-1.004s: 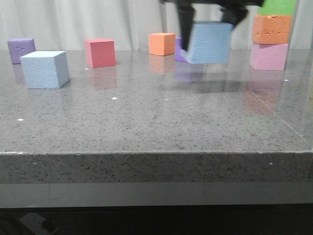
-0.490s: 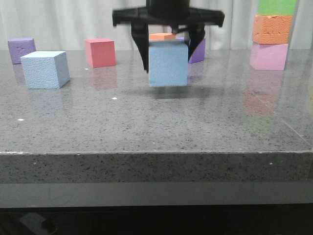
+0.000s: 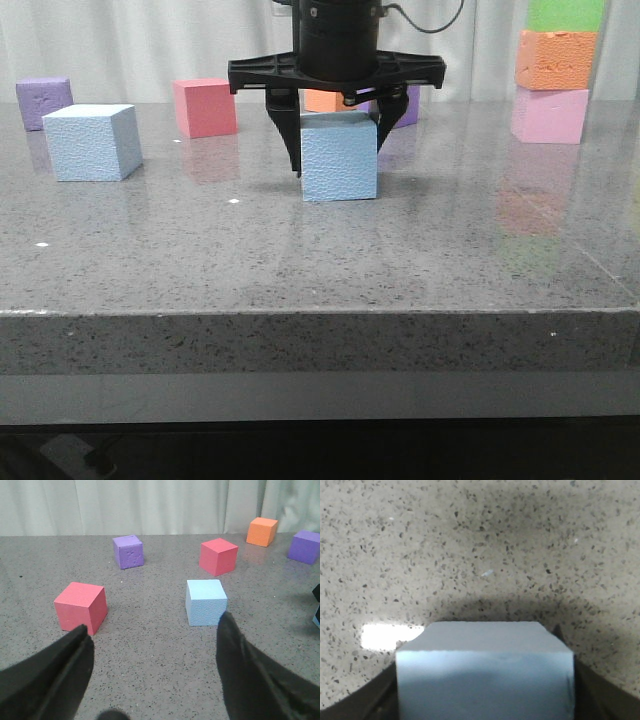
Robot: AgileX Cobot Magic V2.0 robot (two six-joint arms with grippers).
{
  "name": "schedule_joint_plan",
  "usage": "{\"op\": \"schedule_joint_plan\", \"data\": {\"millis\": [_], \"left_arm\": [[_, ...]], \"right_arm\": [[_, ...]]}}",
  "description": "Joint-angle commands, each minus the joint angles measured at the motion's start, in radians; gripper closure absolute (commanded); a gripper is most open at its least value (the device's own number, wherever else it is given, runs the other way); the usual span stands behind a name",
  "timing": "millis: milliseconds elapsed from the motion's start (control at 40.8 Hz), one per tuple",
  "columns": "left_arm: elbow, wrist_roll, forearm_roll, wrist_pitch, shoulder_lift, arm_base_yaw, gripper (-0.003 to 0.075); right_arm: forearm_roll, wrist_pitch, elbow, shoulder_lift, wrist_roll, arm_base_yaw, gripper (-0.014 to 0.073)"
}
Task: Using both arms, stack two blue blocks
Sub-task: 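Lift the light-blue cube with the right gripper and carry it toward the table center, then lower the cube onto the table and open the right gripper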
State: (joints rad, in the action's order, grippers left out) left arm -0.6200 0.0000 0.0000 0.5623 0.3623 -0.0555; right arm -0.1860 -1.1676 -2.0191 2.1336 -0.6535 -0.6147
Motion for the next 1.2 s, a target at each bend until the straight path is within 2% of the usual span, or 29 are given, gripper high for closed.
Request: {"op": "schedule_joint_plan", "data": {"millis": [0, 147, 220, 514, 661, 857, 980, 1176], "left_arm": [[-0.026, 0.0, 0.0, -0.078, 0.014, -0.009, 0.0209], [-0.026, 0.0, 0.0, -0.078, 0.014, -0.009, 0.0209], [-0.026, 0.0, 0.0, -0.078, 0.014, -0.009, 0.0209], [-0.026, 0.0, 0.0, -0.078, 0.014, -0.009, 0.0209], [-0.026, 0.0, 0.0, -0.078, 0.014, -0.009, 0.0209], [-0.026, 0.0, 0.0, -0.078, 0.014, -0.009, 0.0209], [-0.026, 0.0, 0.0, -0.078, 0.014, -0.009, 0.0209], [-0.026, 0.0, 0.0, -0.078, 0.014, -0.009, 0.0209]], "right_arm": [[-0.031, 0.047, -0.032, -0.054, -0.001, 0.001, 0.0302], [-0.03, 0.045, -0.032, -0.054, 0.001, 0.001, 0.0069], [-0.03, 0.028, -0.038, -0.055, 0.007, 0.001, 0.0015], [0.016, -0.097, -0.127, -0.107, 0.161, 0.001, 0.0009], [0.017, -0.127, -0.128, -0.171, 0.214, 0.001, 0.0009], [0.017, -0.172, -0.111, -0.28, 0.367, 0.002, 0.0009], [0.017, -0.141, 0.003, -0.381, 0.402, 0.015, 0.0009], [0.039, 0.032, 0.301, -0.607, 0.446, 0.076, 0.0009]]}}
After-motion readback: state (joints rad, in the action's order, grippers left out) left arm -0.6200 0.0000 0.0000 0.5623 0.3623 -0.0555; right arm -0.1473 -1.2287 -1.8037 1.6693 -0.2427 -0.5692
